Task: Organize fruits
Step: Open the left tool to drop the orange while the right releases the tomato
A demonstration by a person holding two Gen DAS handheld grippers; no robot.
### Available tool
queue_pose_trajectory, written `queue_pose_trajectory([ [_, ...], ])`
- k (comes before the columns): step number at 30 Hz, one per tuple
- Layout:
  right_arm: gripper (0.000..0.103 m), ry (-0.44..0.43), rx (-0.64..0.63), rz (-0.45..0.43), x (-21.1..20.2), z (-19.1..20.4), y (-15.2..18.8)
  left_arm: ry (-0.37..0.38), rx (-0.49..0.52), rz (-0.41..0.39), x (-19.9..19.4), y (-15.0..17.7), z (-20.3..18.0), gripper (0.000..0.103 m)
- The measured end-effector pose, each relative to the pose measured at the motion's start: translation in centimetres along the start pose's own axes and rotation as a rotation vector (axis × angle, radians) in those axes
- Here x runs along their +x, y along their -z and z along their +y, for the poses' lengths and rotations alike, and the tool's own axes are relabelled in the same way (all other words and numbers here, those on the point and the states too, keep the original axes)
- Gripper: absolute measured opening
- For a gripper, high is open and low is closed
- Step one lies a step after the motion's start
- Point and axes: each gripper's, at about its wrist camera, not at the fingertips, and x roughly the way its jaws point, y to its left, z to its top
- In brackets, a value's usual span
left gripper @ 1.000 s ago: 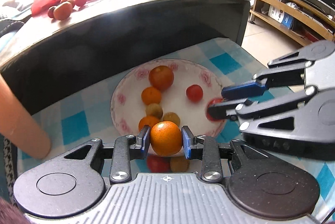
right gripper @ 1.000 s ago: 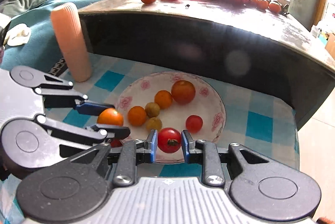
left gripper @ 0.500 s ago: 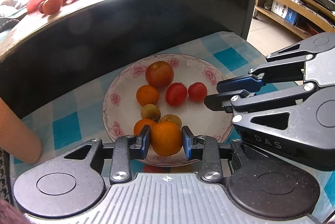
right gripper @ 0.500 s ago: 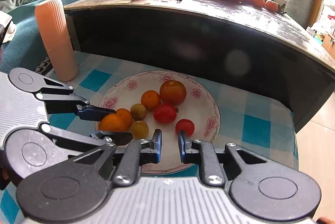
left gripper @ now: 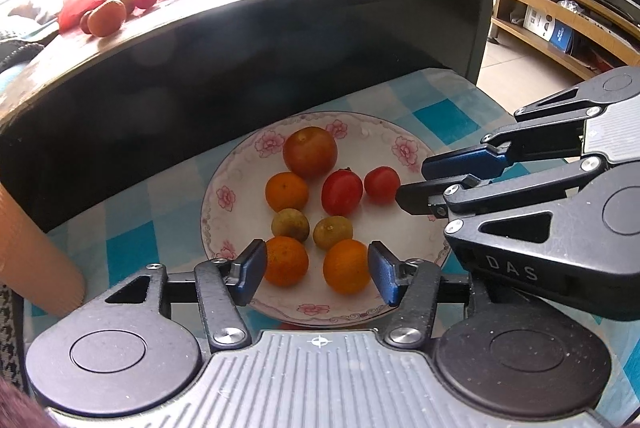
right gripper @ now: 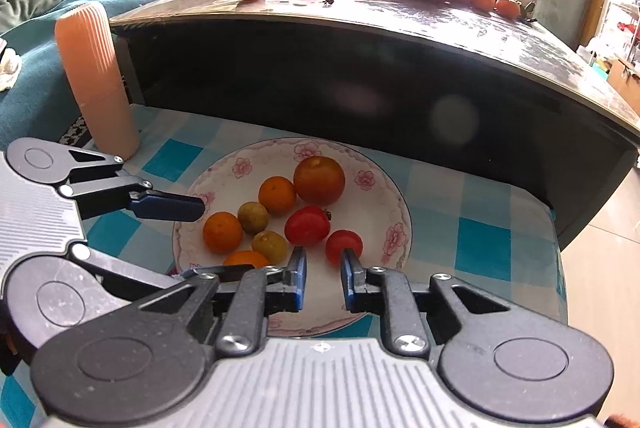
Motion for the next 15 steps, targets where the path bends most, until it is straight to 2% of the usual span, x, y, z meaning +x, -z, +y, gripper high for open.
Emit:
queue_pose_trajectory([
  [8,0.034,0.008,0.010,-0.009,-0.6,-0.1,0.1,-0.004,-0.005,-0.008,-0.6,-0.1,0.1,0.071],
  [15,0.034,0.013,0.008,0.008,-1.4,0.2,0.3,-0.020,-0.009,-0.001,-1.4,0.3,0.3,0.072],
])
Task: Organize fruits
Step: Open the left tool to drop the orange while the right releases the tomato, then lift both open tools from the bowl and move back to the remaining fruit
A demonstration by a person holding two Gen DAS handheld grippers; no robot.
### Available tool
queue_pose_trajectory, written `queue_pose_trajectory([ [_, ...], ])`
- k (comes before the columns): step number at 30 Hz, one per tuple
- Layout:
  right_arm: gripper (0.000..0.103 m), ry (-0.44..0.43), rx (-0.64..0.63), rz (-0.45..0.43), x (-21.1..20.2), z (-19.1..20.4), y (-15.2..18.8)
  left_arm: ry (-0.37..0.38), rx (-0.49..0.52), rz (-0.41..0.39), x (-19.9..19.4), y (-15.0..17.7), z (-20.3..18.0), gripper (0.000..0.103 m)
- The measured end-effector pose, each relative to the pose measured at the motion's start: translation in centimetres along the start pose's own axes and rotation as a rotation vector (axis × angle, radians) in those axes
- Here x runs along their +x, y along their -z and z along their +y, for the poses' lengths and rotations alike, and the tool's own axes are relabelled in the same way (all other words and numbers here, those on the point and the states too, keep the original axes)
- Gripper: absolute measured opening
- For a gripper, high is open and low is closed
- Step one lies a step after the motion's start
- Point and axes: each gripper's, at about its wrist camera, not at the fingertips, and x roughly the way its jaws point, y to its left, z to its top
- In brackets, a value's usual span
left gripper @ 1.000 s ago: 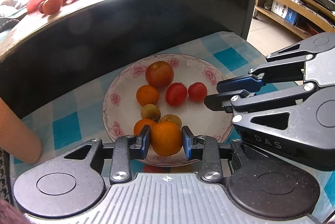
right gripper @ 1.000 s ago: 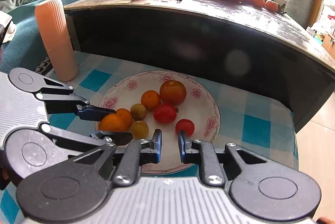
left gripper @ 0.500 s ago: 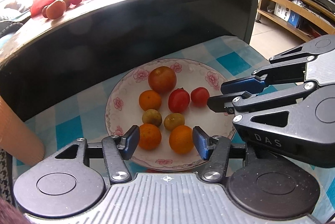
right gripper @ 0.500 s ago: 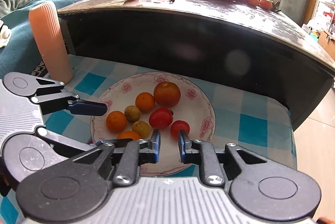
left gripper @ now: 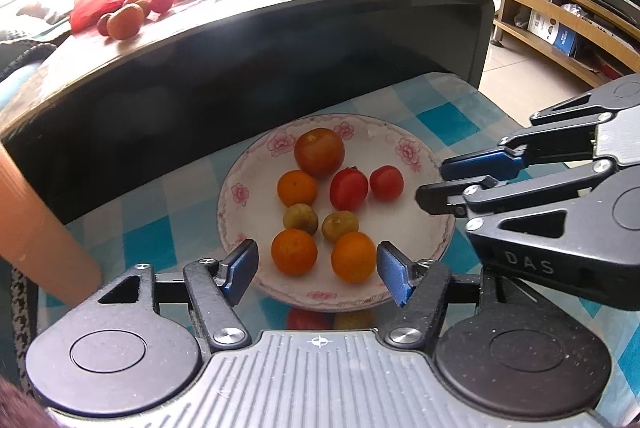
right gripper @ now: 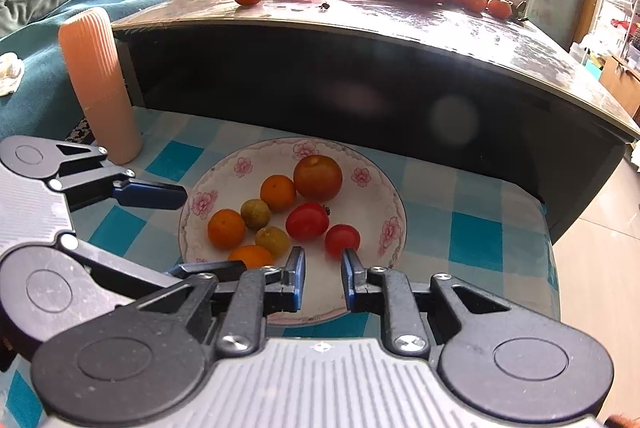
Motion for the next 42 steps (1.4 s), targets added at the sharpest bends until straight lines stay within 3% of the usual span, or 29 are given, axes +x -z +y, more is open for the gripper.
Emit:
queue_pose_trajectory([
  [42,0.034,-0.020,-0.051,0.049,-3.1,3.9,2.5,-0.022,0.000,0.030,-3.7,3.1,0.6,0.073],
])
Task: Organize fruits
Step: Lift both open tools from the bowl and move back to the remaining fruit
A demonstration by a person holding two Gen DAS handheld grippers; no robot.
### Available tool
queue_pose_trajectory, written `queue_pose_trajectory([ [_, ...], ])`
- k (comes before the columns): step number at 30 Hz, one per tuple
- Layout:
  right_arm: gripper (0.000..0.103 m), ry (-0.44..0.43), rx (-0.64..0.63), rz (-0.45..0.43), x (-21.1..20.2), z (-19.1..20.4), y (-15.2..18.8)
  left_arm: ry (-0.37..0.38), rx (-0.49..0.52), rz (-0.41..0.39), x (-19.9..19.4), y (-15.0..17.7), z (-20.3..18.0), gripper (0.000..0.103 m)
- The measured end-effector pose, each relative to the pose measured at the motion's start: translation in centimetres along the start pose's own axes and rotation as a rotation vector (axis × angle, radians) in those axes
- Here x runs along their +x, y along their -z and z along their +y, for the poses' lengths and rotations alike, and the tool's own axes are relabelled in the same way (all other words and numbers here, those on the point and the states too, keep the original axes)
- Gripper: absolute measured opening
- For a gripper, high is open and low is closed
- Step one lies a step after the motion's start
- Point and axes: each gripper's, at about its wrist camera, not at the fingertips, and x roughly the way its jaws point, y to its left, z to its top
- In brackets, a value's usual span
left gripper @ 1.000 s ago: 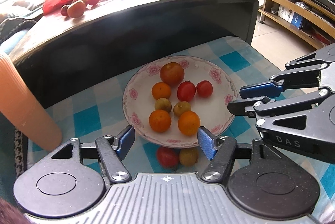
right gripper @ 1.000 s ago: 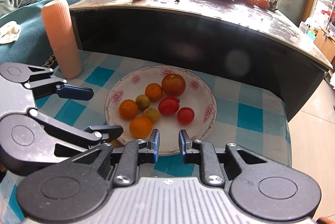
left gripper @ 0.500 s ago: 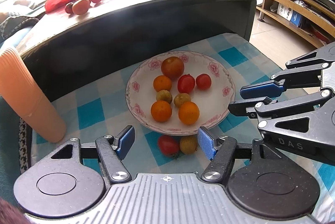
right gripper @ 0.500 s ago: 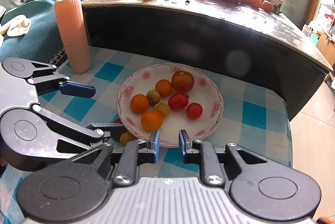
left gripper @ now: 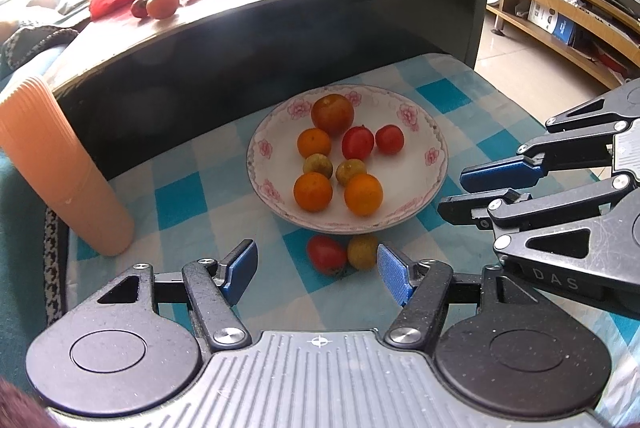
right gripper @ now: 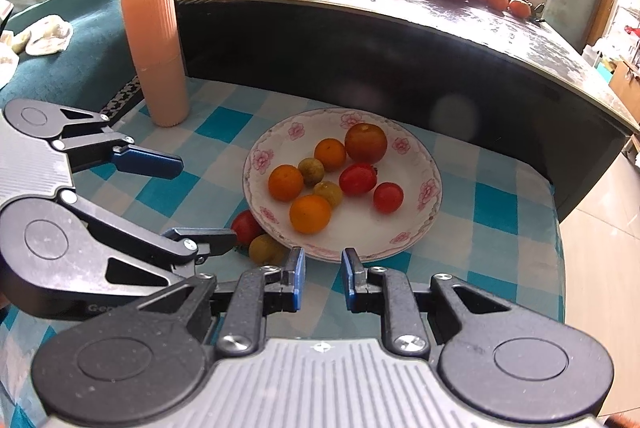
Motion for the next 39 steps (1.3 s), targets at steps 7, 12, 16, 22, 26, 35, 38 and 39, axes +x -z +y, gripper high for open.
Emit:
queue_pose_trajectory([
  [7,0.034,-0.009,-0.014,0.023,0.6,0.9,0.4,-0.003,0.008,0.026,0.2,1.0,0.3,0.073],
  [12,0.034,-0.025,-0.021,0.041,1.2,1.4,0.3,0.003,0.001,0.044,0.5,1.5,0.9,0.073],
  [16,0.037,-0.041,-0.020,0.056,1.8,1.3,0.5,0.016,0.006,0.053,0.5,1.9,1.3,0.078],
  [22,0.039,-0.079,0.016,0.060,2.4,0.3,1.1,0.013,0.005,0.077,1.1,2.6,2.0,0.078],
  [26,0.040,-0.097,0.024,0.052,2.8,0.1,1.1,0.027,0.013,0.080,1.2,2.8,2.0,0.078],
  [35,0.040,-0.183,0.050,0.045,4.8,0.3,0.8,0.045,0.024,0.098,1.5,3.1,2.2,0.079],
  [38,0.040,-0.183,0.044,0.054,5.6,0.6,0.6,0.050,0.025,0.100,1.5,3.1,2.2,0.079],
  [39,0.040,-0.182,0.044,0.056,5.9,0.6,0.5,0.052,0.025,0.099,1.5,3.1,2.2,0.079],
])
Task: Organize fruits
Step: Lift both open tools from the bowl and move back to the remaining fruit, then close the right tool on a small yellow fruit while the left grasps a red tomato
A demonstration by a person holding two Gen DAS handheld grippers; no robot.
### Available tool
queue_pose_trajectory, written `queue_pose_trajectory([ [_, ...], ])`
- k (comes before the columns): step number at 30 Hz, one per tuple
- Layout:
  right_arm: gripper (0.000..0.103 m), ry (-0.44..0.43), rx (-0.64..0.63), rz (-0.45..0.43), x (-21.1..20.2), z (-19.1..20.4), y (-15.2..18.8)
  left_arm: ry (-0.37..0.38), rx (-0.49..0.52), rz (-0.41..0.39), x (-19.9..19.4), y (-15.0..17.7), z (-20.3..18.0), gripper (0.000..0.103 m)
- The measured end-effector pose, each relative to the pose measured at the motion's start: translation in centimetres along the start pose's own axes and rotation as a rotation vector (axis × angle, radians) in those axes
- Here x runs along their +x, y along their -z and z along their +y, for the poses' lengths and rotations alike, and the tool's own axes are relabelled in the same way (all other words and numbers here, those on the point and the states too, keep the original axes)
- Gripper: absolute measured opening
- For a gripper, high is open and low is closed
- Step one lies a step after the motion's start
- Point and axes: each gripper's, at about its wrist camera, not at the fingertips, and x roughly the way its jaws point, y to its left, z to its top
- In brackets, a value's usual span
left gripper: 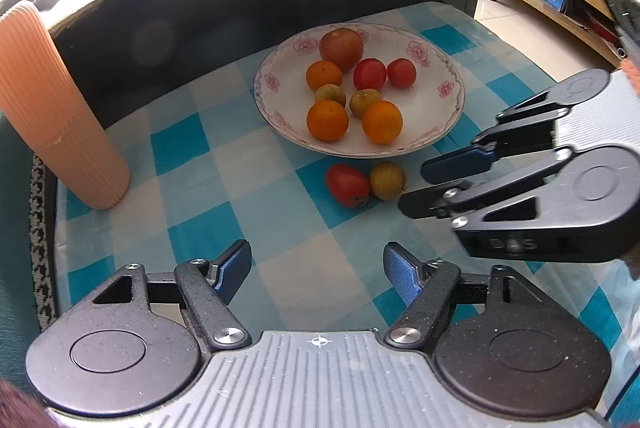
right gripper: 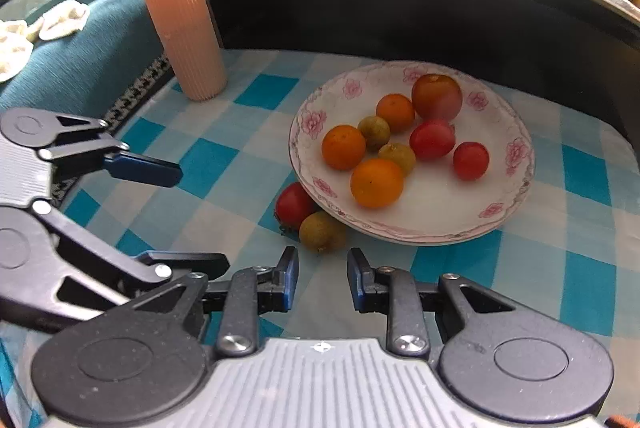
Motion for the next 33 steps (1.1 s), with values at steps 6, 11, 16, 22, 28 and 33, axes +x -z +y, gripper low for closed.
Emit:
queue_pose_trajectory([
  [6,0.041,0.003,0.018,-0.017,1.5,-0.3,-0.5,0.003,-0.008,-0.002,0.1,0.0,0.3,0.079],
  [11,0.041,-0.015,0.026,-0.038,1.7,-0.8,-0.5,0.009,-0.005,0.002,0.5,0.1,0.2,0.079],
  [16,0.040,0.006,-0.005,-0.018,0.8,-1.0,0.1,0.018,-0.006,-0.005,1.1,0.3,0.2,0.079],
  [22,0.040,0.030,-0.017,0.052,-1.7,-2.2,1.1,0.012,0.003,-0.060,1.9,-0.6,-0.7,0.078],
  [28,0.040,0.024,0.010,0.087,-5.5,-3.4,3.1,0.008,-0.024,-0.098,3.6,-2.2,-1.9,0.066],
  [33,0.040,0.012,0.037,0.091,-5.9,-4.0,3.7,-0.017,-0.043,-0.076,5.0,-2.5,-2.8,0.043],
])
